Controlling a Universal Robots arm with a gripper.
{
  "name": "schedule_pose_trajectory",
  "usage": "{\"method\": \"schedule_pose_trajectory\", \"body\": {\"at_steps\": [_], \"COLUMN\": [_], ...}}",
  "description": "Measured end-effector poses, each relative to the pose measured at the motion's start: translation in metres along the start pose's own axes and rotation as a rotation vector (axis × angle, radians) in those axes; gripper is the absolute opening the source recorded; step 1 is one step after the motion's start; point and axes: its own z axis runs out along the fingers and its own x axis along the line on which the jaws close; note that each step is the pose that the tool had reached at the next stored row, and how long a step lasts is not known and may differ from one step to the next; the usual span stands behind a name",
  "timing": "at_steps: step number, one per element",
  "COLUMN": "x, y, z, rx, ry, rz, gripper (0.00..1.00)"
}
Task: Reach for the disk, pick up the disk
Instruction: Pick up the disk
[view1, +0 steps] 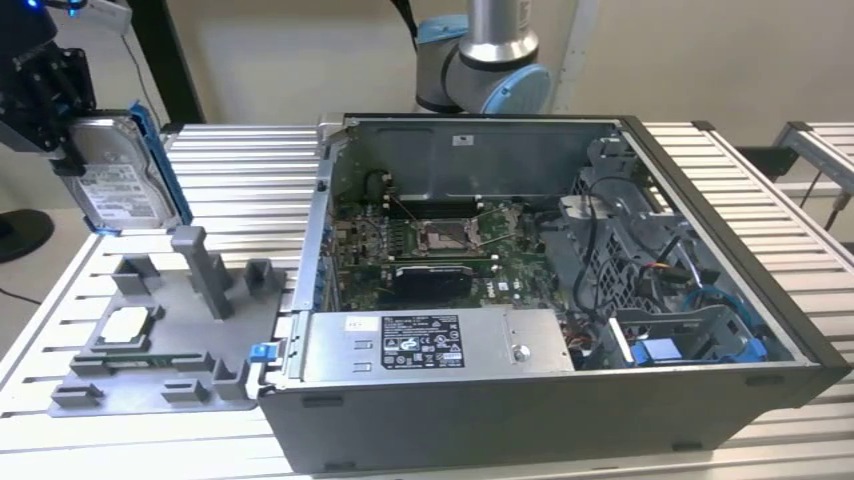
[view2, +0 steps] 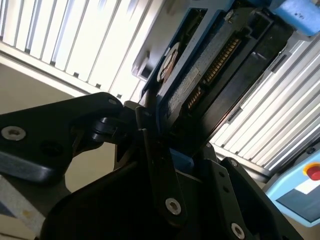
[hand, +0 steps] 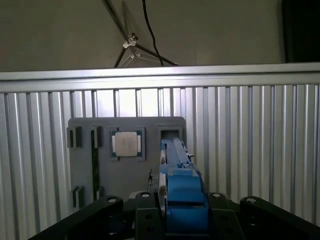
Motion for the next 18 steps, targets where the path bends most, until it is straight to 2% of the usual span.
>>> {"method": "schedule_pose_trajectory", "body": {"at_steps": [18], "x": [-0.0001], "y": [0.0004], "z": [-0.0475], "rx": [-0.0001], "ry": [0.0], "rz": [-0.001], "gripper": [0.0]}}
